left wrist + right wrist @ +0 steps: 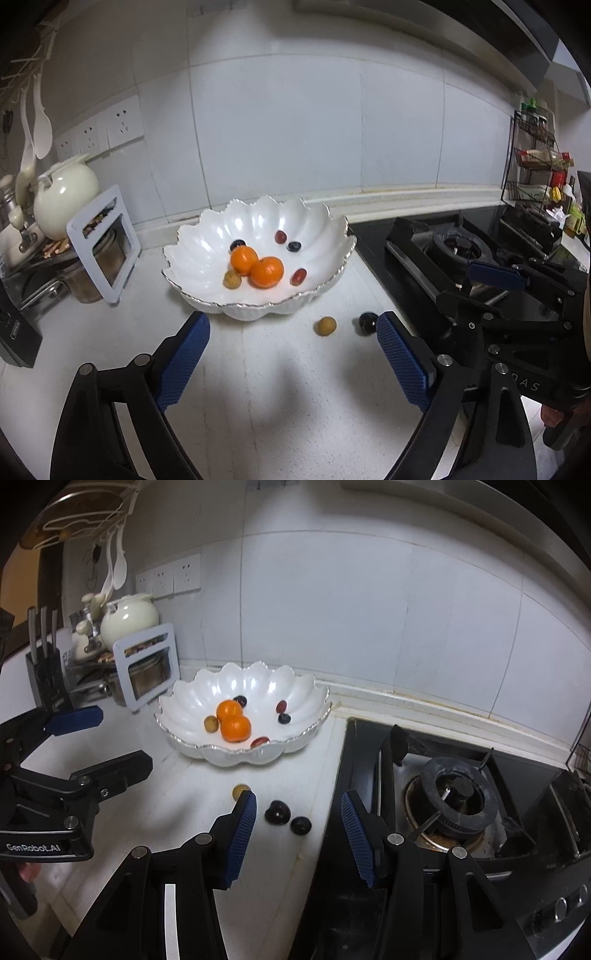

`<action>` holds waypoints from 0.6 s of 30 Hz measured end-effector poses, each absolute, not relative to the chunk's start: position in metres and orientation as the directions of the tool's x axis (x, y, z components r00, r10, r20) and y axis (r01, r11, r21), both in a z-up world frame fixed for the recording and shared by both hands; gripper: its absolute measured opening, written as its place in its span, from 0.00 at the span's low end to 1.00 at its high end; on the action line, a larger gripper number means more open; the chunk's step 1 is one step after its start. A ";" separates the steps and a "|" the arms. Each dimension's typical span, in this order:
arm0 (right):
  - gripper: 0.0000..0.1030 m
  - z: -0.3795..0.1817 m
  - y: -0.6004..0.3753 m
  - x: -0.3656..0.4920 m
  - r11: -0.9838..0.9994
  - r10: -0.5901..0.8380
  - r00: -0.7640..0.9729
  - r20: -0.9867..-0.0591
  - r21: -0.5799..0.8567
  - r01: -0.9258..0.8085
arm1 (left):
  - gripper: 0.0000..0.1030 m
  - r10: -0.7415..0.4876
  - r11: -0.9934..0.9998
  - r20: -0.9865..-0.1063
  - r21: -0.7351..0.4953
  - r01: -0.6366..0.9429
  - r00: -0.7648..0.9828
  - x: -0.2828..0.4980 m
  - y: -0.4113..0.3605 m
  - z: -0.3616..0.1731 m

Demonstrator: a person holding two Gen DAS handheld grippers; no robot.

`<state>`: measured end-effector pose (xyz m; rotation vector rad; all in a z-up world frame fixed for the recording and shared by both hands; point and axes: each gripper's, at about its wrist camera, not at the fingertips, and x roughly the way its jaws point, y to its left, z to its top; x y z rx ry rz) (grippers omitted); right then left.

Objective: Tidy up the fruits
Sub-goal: 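Lower the left tool to the tan fruit while the right tool approaches a dark plum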

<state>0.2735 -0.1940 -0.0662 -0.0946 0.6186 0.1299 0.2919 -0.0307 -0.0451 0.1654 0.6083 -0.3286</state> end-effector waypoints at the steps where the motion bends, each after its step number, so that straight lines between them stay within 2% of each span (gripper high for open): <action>1: 0.48 -0.068 -0.194 0.274 0.987 0.092 0.805 -0.586 -0.051 -0.150 | 0.85 -0.256 0.933 -0.588 0.056 0.355 0.767 0.292 -0.031 -0.047; 18: 0.46 -0.108 -0.198 0.298 0.979 0.103 0.741 -0.663 -0.066 -0.194 | 0.68 -0.279 0.912 -0.656 0.047 0.407 0.702 0.323 -0.050 -0.093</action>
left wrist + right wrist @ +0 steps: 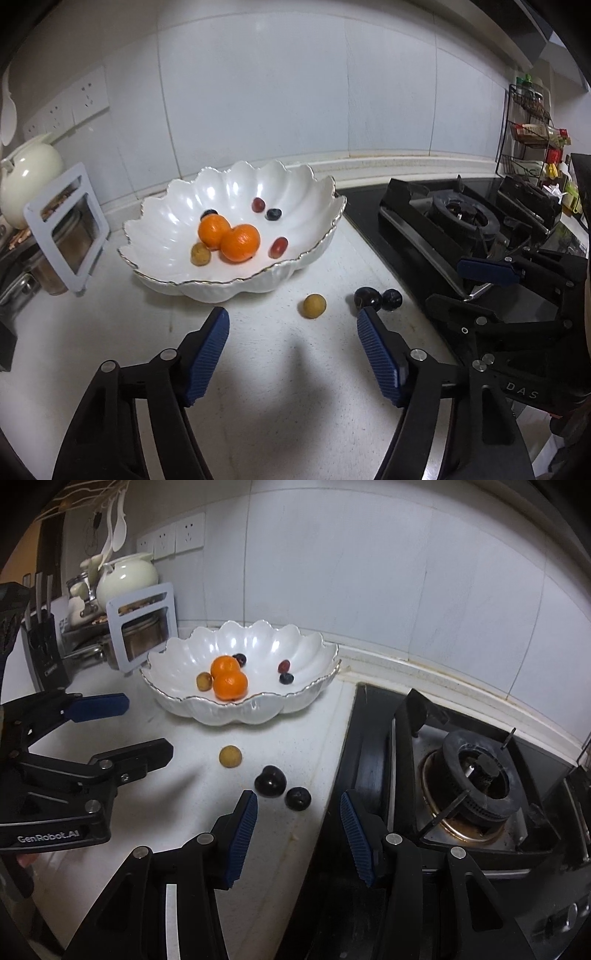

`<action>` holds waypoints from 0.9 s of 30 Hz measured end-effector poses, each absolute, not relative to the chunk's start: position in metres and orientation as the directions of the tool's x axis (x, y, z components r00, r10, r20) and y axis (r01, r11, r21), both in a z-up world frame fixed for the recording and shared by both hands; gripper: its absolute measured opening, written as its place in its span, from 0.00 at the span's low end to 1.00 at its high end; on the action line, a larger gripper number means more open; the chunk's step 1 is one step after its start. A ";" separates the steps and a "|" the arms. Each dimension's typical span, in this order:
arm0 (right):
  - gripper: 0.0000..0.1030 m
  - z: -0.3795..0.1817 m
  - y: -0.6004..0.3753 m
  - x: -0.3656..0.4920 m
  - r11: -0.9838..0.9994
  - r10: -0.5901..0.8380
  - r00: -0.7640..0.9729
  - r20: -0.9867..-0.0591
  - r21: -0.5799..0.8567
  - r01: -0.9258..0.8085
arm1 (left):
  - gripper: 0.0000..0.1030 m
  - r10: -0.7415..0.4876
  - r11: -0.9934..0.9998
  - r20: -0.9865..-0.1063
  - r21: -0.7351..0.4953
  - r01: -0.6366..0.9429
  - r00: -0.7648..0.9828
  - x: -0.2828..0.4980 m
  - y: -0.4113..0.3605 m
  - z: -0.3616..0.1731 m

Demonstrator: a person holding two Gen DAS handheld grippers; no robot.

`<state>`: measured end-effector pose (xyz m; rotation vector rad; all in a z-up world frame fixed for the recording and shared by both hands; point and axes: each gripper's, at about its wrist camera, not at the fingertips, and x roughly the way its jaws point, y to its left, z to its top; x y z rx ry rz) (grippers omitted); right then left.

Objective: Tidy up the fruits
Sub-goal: 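Lower the left tool to the tan fruit while the right tool approaches a dark plum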

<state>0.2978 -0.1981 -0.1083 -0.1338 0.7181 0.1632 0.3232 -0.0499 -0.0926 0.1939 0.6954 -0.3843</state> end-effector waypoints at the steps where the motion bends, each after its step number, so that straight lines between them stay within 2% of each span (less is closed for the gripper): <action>1: 0.45 -0.110 -0.199 0.300 0.979 0.102 0.739 -0.665 -0.066 -0.194 | 0.67 -0.280 0.911 -0.661 0.046 0.409 0.697 0.326 -0.051 -0.096; 12: 0.33 -0.130 -0.205 0.325 0.975 0.130 0.690 -0.712 -0.035 -0.219 | 0.56 -0.293 0.895 -0.704 0.037 0.445 0.647 0.351 -0.067 -0.120; 27: 0.30 -0.149 -0.207 0.345 0.965 0.179 0.623 -0.761 0.013 -0.262 | 0.46 -0.313 0.890 -0.726 0.002 0.456 0.613 0.373 -0.080 -0.135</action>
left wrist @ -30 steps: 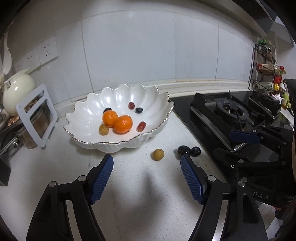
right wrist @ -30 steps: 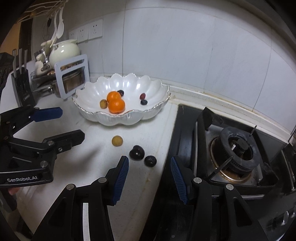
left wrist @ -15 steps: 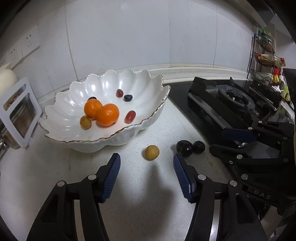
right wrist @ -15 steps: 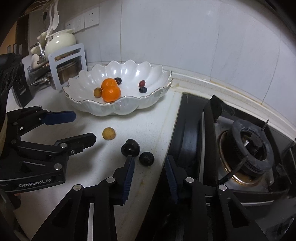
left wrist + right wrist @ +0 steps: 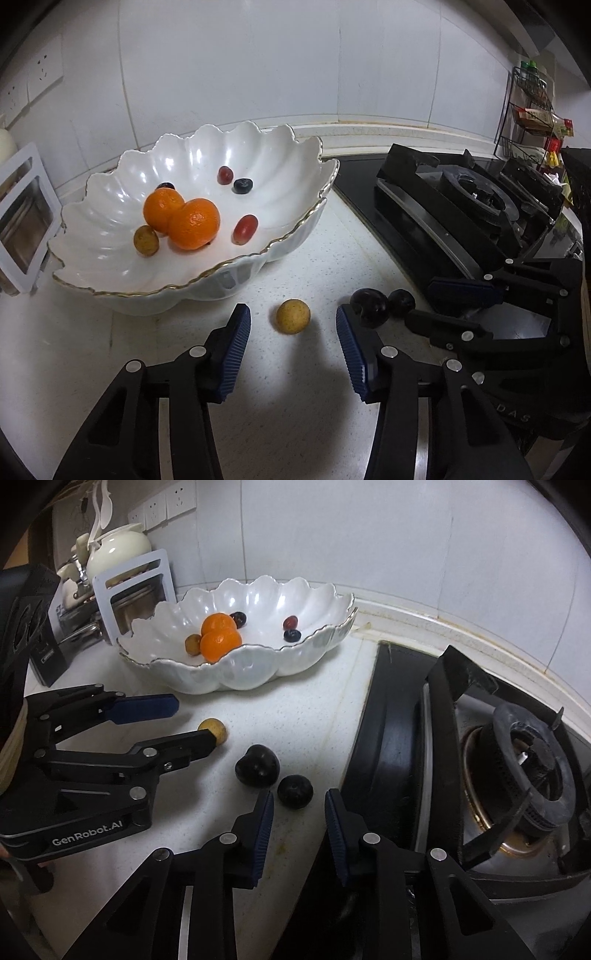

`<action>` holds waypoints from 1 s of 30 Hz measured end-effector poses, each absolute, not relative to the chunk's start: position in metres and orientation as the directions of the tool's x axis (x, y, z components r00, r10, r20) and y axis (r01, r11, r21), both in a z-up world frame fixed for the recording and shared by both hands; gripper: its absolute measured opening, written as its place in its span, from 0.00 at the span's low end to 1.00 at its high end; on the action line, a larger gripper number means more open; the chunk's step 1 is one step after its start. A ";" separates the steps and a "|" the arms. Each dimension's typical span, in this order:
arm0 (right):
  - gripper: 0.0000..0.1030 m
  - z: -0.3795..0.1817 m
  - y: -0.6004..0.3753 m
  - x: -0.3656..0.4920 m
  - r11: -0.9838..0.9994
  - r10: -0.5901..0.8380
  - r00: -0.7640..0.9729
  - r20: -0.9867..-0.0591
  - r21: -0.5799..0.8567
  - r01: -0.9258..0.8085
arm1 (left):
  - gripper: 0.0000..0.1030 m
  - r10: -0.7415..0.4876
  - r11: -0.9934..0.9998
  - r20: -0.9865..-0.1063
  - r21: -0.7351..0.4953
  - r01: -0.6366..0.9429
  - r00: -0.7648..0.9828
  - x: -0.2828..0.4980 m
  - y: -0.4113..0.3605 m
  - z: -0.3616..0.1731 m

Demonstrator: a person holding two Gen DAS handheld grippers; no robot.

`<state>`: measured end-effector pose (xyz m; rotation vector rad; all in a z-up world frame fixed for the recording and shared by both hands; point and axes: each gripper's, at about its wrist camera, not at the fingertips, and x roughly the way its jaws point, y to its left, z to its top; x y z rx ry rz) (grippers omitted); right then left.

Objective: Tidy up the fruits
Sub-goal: 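Lower the left tool to the tan fruit while the right tool approaches a dark plum, then grasp the tan fruit with the left tool while the right tool grasps a dark plum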

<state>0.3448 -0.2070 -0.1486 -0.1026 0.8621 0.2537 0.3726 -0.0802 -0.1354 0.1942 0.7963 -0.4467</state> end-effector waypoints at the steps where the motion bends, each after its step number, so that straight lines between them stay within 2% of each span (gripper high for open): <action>1: 0.30 -0.150 -0.206 0.346 0.964 0.182 0.619 -0.764 0.015 -0.266 | 0.45 -0.311 0.890 -0.728 0.002 0.456 0.611 0.373 -0.081 -0.137; 16: 0.30 -0.156 -0.204 0.358 0.957 0.216 0.591 -0.777 0.049 -0.285 | 0.41 -0.320 0.890 -0.753 -0.031 0.454 0.575 0.386 -0.081 -0.146; 19: 0.25 -0.156 -0.205 0.360 0.957 0.223 0.587 -0.779 0.060 -0.284 | 0.38 -0.322 0.888 -0.756 -0.033 0.458 0.570 0.387 -0.083 -0.147; 30: 0.24 -0.159 -0.207 0.366 0.955 0.241 0.573 -0.783 0.086 -0.284 | 0.24 -0.324 0.888 -0.769 -0.046 0.458 0.551 0.391 -0.087 -0.153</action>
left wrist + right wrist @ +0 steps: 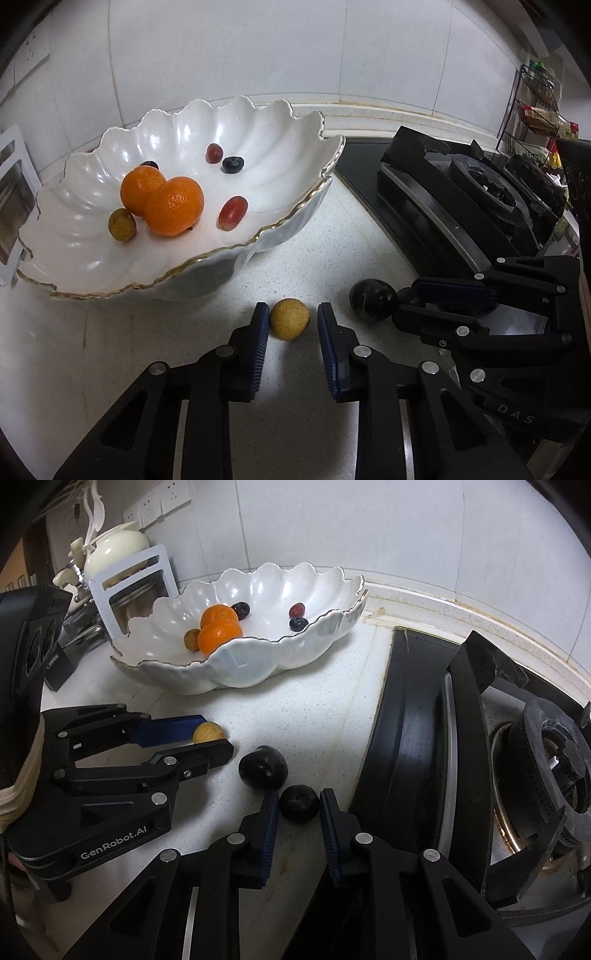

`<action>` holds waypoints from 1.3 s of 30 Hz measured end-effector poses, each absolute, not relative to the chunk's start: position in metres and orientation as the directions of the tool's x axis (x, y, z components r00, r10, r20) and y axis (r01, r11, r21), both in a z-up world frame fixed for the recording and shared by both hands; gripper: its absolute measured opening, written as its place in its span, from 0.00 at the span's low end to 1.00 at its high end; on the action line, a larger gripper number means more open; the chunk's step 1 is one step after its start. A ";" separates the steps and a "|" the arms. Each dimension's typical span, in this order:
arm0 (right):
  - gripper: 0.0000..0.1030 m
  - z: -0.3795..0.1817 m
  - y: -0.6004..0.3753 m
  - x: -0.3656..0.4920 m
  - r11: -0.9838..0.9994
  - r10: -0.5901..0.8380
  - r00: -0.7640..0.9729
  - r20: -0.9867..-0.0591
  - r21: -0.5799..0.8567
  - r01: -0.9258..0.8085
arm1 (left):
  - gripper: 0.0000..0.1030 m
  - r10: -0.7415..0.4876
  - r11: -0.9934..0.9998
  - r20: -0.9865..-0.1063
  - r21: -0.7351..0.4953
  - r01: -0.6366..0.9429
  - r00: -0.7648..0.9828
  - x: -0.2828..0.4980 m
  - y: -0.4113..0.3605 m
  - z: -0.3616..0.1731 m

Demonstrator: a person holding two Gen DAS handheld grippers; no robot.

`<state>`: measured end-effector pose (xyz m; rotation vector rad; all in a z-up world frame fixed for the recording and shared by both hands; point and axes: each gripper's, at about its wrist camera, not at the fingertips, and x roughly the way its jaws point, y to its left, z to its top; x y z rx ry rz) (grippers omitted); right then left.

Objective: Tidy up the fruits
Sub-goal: 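Grasp the tan fruit with the left tool while the right tool grasps a dark plum, then carry the tan fruit and dark plum up over the white bowl with both tools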

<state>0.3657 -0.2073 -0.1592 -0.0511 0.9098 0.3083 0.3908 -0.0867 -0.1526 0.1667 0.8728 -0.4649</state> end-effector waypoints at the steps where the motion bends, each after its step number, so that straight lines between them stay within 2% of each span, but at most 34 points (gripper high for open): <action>1: 0.24 -0.159 -0.207 0.366 0.955 0.240 0.574 -0.783 0.084 -0.284 | 0.23 -0.324 0.889 -0.770 -0.049 0.456 0.549 0.391 -0.086 -0.153; 9: 0.23 -0.154 -0.207 0.359 0.959 0.214 0.609 -0.764 0.047 -0.278 | 0.22 -0.320 0.892 -0.763 -0.043 0.450 0.561 0.387 -0.085 -0.151; 19: 0.23 -0.139 -0.212 0.342 0.965 0.218 0.632 -0.744 0.068 -0.253 | 0.22 -0.328 0.903 -0.741 -0.065 0.424 0.586 0.364 -0.077 -0.133; 39: 0.23 -0.074 -0.192 0.302 0.955 0.264 0.743 -0.615 0.061 -0.289 | 0.22 -0.292 0.939 -0.609 -0.038 0.341 0.738 0.313 -0.043 -0.064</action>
